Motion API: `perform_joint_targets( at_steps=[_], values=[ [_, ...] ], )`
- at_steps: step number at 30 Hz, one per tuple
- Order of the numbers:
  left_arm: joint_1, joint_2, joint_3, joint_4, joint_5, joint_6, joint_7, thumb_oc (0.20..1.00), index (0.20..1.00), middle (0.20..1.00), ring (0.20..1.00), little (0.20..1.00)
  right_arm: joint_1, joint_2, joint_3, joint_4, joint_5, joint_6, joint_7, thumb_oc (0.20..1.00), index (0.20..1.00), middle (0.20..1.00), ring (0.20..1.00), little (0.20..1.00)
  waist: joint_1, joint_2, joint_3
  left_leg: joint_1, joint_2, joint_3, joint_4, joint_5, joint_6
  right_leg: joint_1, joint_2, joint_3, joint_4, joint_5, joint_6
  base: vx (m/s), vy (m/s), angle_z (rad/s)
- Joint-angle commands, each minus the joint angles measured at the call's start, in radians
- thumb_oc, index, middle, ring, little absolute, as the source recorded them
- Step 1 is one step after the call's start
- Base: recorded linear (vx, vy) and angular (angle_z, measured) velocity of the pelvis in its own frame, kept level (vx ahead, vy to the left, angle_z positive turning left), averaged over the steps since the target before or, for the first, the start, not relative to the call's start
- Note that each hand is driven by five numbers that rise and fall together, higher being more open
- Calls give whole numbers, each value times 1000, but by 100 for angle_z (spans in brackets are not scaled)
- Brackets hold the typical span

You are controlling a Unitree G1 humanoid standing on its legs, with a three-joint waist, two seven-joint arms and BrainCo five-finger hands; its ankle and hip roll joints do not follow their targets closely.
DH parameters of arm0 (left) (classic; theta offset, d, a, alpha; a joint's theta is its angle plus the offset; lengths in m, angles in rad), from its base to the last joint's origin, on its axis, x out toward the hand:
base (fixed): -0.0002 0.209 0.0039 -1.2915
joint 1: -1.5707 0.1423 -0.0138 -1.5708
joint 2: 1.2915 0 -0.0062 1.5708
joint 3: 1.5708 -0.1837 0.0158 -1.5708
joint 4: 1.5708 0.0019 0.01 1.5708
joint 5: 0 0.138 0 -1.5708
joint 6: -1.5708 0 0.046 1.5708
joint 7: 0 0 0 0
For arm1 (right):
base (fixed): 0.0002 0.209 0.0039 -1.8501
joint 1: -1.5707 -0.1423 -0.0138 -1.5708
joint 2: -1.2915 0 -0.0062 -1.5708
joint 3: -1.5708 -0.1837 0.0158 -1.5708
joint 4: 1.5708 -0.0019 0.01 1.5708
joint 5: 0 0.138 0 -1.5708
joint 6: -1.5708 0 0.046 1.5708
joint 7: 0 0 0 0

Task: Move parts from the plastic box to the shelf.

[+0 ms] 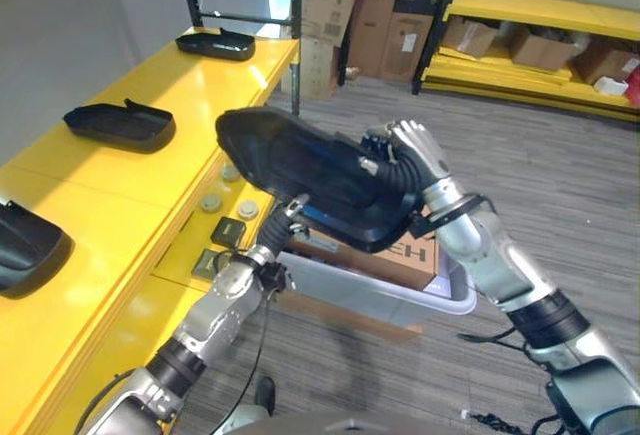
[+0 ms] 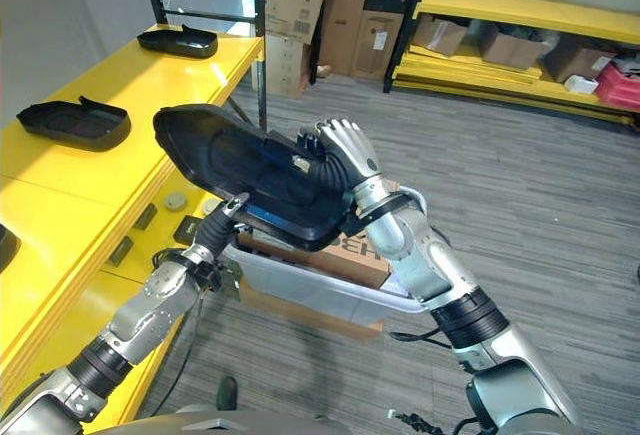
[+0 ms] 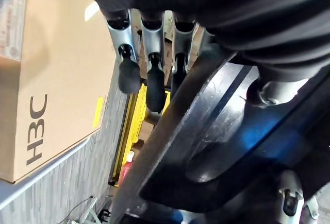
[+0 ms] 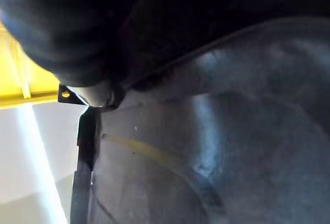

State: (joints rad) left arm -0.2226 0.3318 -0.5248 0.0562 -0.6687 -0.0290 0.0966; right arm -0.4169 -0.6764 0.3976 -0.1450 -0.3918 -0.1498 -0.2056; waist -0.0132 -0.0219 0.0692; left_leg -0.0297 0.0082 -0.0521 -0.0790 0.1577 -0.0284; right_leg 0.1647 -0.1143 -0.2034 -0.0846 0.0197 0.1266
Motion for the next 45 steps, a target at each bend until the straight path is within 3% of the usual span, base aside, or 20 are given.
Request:
perform_joint_targets(
  at_steps=[1, 8, 12, 13, 14, 15, 20, 24, 27, 28, 31, 33, 36, 40, 45],
  values=[
    [-123, -69, 40, -13, 69, -132, 1, 200, 200, 200, 200, 200, 7, 45, 111, -160, 141, -131, 90, 200, 200, 200, 200, 200, 19, -23, -49, 49, 66, -21, 34, -146, -47, -62, -44, 4, 42, -36, 21, 0, 0, 0],
    [-76, -82, 153, -11, 235, -199, 111, 200, 200, 200, 200, 200, 136, 45, 80, -174, 279, -158, 123, 200, 200, 200, 200, 200, 10, -31, -43, 49, 67, -10, 36, -146, -48, -71, -43, 16, 44, -35, 22, 5, -4, -2],
    [-60, -71, 197, -9, 334, -216, 157, 200, 200, 200, 200, 200, 215, 101, 16, -165, 378, -176, 121, 200, 200, 200, 200, 200, 0, -28, -42, 54, 71, -3, 33, -147, -50, -72, -40, 21, 44, -37, 21, 12, -10, -8],
    [-57, -68, 205, -12, 346, -219, 162, 200, 200, 200, 200, 200, 233, 113, -4, -164, 397, -179, 118, 338, 338, 338, 338, 338, -2, -27, -43, 55, 72, -2, 33, -147, -50, -73, -40, 21, 44, -37, 22, 6, -8, -7],
    [-57, -68, 205, -12, 347, -219, 163, 200, 200, 200, 200, 200, 234, 113, -4, -165, 397, -179, 118, 884, 884, 884, 884, 884, -1, -27, -43, 55, 72, -2, 32, -147, -50, -73, -40, 21, 44, -37, 22, 7, -5, -5],
    [-52, -62, 217, -14, 368, -223, 172, 200, 200, 200, 200, 200, 257, 129, -25, -153, 432, -181, 119, 1000, 1000, 1000, 1000, 1000, -4, -27, -43, 55, 73, 0, 33, -147, -50, -73, -39, 21, 44, -37, 22, 9, -6, -4],
    [-15, -24, 271, -41, 495, -231, 212, 200, 200, 200, 200, 200, 372, 197, -158, -118, 547, -195, 94, 1000, 1000, 1000, 1000, 1000, -14, -25, -46, 63, 80, 9, 32, -149, -51, -71, -37, 26, 45, -40, 21, 10, -6, -2],
    [29, 12, 340, -63, 612, -247, 242, 200, 200, 200, 200, 200, 465, 216, -306, -59, 503, -200, 25, 1000, 1000, 1000, 1000, 1000, -27, -24, -55, 71, 83, 17, 29, -153, -53, -70, -33, 32, 46, -43, 22, 32, -8, -3],
    [58, 26, 385, -75, 671, -250, 260, 200, 200, 200, 200, 200, 518, 250, -400, 54, 473, -196, -39, 1000, 1000, 1000, 1000, 1000, -35, -24, -57, 76, 85, 23, 26, -155, -52, -68, -32, 38, 46, -44, 21, 24, -4, -4],
    [76, 39, 410, -85, 713, -248, 268, 200, 200, 200, 200, 200, 553, 274, -424, 186, 486, -189, -61, 1000, 1000, 1000, 1000, 1000, -37, -25, -55, 79, 85, 26, 25, -157, -51, -69, -32, 40, 46, -44, 21, 9, -5, -6],
    [83, 53, 426, -107, 742, -251, 269, 200, 200, 200, 200, 200, 587, 293, -427, 287, 528, -179, -47, 1000, 1000, 1000, 1000, 1000, -39, -27, -50, 79, 85, 25, 28, -158, -49, -71, -32, 42, 49, -43, 21, 1, -1, -1],
    [92, 70, 442, -143, 740, -267, 251, 200, 200, 200, 200, 200, 601, 290, -398, 468, 536, -151, -21, 1000, 1000, 1000, 1000, 1000, -36, -30, -45, 79, 86, 26, 28, -158, -51, -71, -32, 40, 51, -45, 22, 0, 0, 0],
    [113, 91, 452, -199, 728, -303, 222, 200, 200, 200, 200, 200, 602, 291, -337, 754, 422, -90, -25, 1000, 1000, 1000, 1000, 1000, -20, -31, -38, 85, 90, 21, 29, -167, -54, -66, -28, 37, 54, -55, 21, 20, -40, 3],
    [137, 105, 470, -256, 720, -324, 223, 200, 200, 200, 200, 200, 598, 308, -258, 880, 325, -62, -7, 1000, 1000, 1000, 1000, 1000, -4, -27, -25, 80, 100, 4, 42, -164, -59, -66, -18, 37, 66, -66, 13, -12, -67, -1],
    [155, 106, 482, -295, 689, -331, 215, 200, 200, 200, 200, 200, 558, 344, -202, 1016, 335, -50, 18, 1000, 1000, 1000, 1000, 1000, 21, -16, 10, 53, 117, -38, 66, -146, -77, -65, 4, 12, 83, -83, -8, -35, -113, 5]
  ],
)
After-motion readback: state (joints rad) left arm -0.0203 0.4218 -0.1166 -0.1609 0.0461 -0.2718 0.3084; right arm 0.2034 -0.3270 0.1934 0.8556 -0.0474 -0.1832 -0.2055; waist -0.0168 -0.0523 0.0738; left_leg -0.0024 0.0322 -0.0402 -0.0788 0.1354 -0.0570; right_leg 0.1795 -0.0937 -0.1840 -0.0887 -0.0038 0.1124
